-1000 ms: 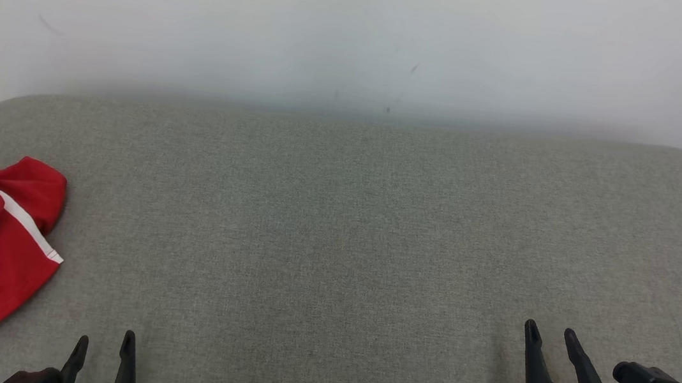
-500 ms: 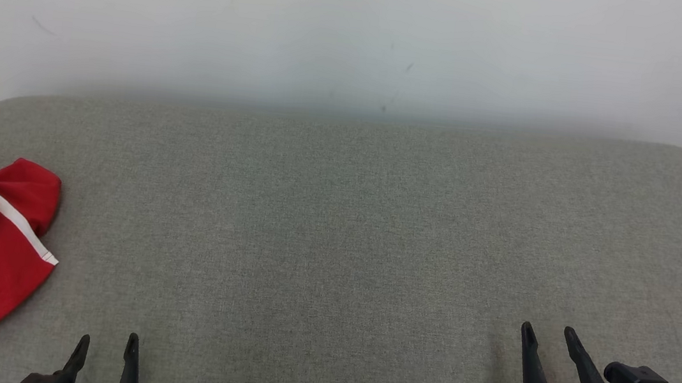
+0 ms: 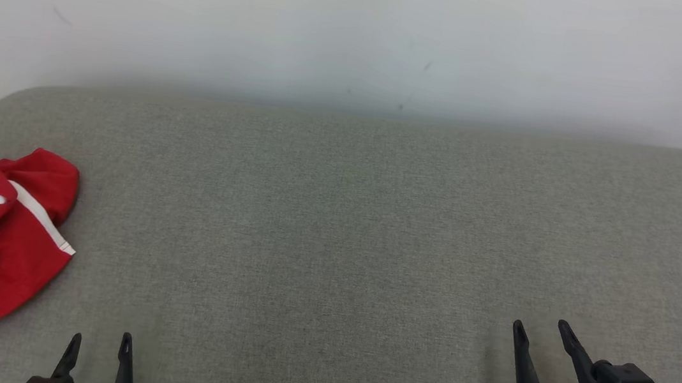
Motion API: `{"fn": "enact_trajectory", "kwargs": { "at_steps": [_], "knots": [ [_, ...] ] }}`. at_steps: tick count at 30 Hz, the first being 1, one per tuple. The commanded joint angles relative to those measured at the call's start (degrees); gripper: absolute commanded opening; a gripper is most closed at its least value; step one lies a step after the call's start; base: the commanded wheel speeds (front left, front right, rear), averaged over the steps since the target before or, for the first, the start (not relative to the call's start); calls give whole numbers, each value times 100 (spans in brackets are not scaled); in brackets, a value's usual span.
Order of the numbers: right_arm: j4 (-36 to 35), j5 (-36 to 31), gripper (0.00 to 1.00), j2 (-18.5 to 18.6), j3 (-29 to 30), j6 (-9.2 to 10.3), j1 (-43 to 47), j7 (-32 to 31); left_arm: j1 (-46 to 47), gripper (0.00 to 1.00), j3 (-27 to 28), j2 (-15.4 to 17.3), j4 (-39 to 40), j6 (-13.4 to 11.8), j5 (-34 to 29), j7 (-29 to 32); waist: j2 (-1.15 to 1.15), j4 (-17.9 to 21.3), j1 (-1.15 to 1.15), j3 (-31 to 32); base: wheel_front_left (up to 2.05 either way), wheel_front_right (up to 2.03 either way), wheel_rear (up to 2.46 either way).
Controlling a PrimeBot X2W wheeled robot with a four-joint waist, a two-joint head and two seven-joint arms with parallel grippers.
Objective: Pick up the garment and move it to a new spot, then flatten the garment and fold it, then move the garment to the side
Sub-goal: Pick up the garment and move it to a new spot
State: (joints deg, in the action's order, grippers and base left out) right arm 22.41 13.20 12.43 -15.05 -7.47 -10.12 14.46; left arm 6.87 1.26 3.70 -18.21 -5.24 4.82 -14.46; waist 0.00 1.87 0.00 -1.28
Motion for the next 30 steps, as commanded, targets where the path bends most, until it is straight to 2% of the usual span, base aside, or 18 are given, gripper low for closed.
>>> {"fn": "enact_trajectory", "kwargs": {
  "at_steps": [1, 5, 18, 24, 30],
  "knots": [
    [-27, -113, 100, 49, -54, -4, -47, 44, -98, 100, 50, 7, -20, -44, -118, -49, 0, -150, 0, -24, 0, 0, 0],
    [-77, -202, 100, 73, -191, -4, -28, 81, -113, 100, 150, -15, -10, -90, -224, -83, 0, -507, 0, -44, 0, 0, 0],
    [-63, -125, 100, 19, -335, -4, -88, 71, -232, 100, 309, -64, -56, -19, -212, -80, 0, -2278, 0, -171, 0, 0, 0],
    [-50, -96, 100, -8, -500, -4, -140, 72, -333, 100, 456, -73, -34, 5, -164, -79, 0, -2782, 0, -195, 0, 0, 0],
    [-28, -72, 100, -14, -568, -4, -160, 71, -363, 100, 497, -77, -33, 48, -140, -79, 0, -3043, 0, -217, 0, 0, 0]
  ]
}}
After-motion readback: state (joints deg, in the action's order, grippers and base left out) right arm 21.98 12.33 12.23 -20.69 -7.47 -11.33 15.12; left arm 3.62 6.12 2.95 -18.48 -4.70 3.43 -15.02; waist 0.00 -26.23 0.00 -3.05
